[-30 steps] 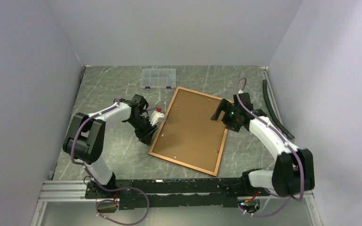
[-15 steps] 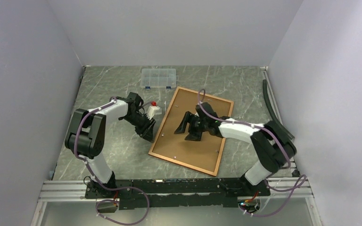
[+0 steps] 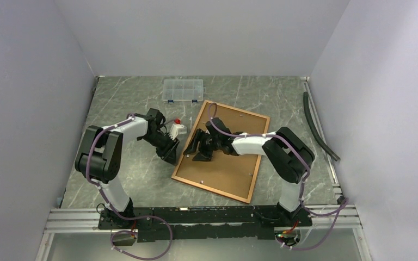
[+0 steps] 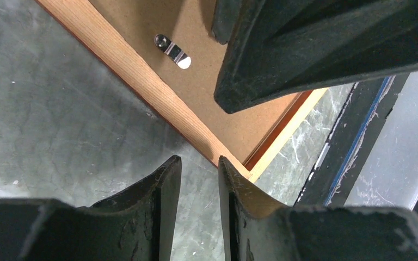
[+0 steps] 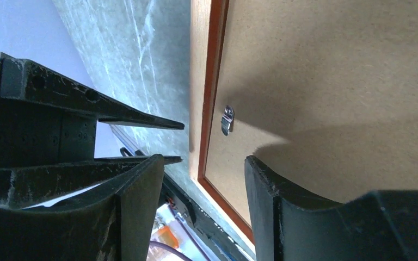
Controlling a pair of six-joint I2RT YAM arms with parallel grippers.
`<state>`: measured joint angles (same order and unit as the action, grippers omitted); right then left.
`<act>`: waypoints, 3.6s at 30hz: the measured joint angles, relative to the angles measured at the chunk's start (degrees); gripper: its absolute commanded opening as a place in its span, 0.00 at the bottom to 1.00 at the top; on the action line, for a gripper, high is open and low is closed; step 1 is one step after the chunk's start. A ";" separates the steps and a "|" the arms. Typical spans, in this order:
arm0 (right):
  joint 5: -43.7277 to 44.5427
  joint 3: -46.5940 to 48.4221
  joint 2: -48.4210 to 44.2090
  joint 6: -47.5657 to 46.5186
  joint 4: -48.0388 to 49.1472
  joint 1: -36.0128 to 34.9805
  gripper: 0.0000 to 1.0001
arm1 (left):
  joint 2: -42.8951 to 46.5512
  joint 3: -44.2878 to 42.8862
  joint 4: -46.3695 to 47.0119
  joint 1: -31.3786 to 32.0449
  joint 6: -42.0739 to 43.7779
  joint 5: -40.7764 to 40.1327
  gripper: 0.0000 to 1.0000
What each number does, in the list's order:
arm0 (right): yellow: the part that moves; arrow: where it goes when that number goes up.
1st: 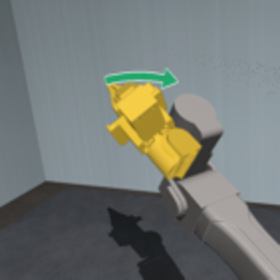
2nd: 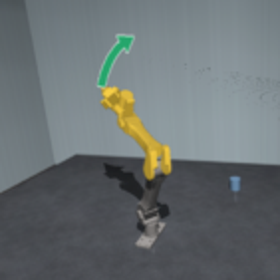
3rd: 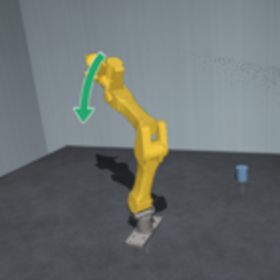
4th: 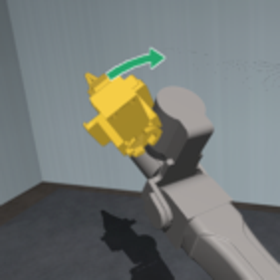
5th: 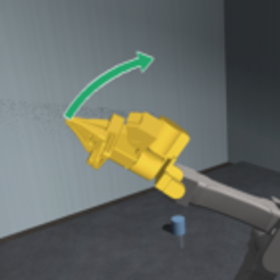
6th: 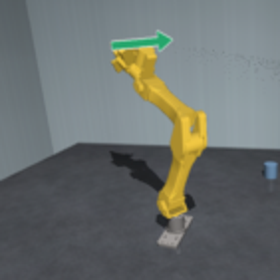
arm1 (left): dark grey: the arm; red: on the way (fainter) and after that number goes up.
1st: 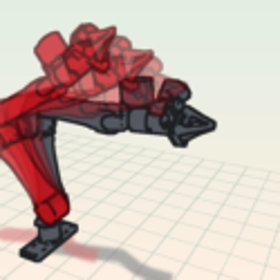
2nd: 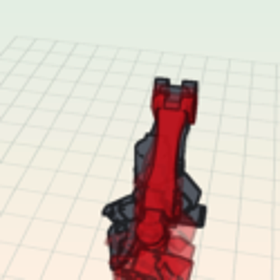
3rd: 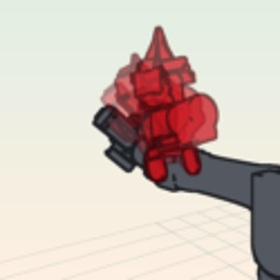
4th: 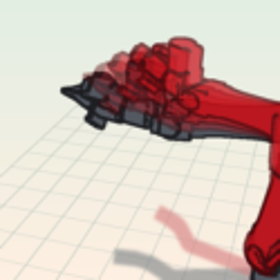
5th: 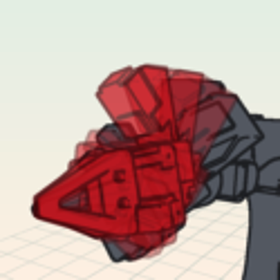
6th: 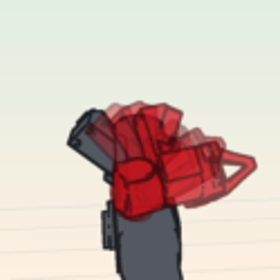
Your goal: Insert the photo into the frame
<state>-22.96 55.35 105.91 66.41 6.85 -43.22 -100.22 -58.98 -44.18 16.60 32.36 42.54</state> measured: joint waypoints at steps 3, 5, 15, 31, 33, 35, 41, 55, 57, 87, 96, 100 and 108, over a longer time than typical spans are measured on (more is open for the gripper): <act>0.37 1.03 1.14 0.46 0.04 -0.39 0.56 | 0.00 0.81 0.37 0.00 0.11 -0.35 0.37; 0.57 1.77 2.01 0.74 0.04 -0.37 0.53 | 0.00 1.18 0.61 0.04 0.35 -0.48 0.36; 0.07 6.80 6.64 1.33 0.13 -0.61 0.49 | 0.00 1.66 1.70 1.31 1.33 -1.92 0.35; -1.49 7.93 7.63 1.31 -0.07 -0.66 0.55 | 0.00 1.64 1.86 2.89 1.51 -1.92 0.34; -1.75 7.93 7.50 1.01 0.00 -0.28 0.59 | 0.00 1.53 1.46 2.89 1.86 -1.95 0.34; -1.95 7.89 6.73 0.11 -0.85 0.04 0.65 | 0.00 1.25 0.39 2.56 2.84 -2.21 0.35; -2.45 5.33 -3.52 -5.09 -7.76 6.58 0.86 | 0.50 -2.10 -4.79 -0.70 6.32 -2.56 0.34; 12.31 -4.85 -32.04 -22.36 -27.74 42.05 1.00 | -4.90 -5.81 4.33 -1.51 1.40 -8.83 0.34; 12.46 -5.18 -30.93 -23.63 -28.30 43.06 1.00 | -4.90 -5.84 5.14 0.42 1.05 -8.94 0.34; -4.66 40.28 21.33 -30.42 -22.60 19.08 0.89 | -13.11 -20.28 6.95 2.51 -8.13 -2.25 0.39; -9.03 38.32 22.21 -30.08 -18.91 18.43 0.85 | -17.16 -20.50 9.03 2.73 -11.13 0.33 0.37; -10.38 34.71 20.74 -29.79 -15.39 18.43 0.84 | -17.16 -20.06 10.25 2.78 -11.23 0.35 0.37; -11.23 31.28 18.71 -29.46 -14.29 18.03 0.83 | -17.16 -19.71 10.75 3.56 -11.21 0.31 0.36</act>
<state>-34.20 86.63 124.62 36.95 -7.44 -25.19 -117.38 -78.70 -33.43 20.16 21.15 42.85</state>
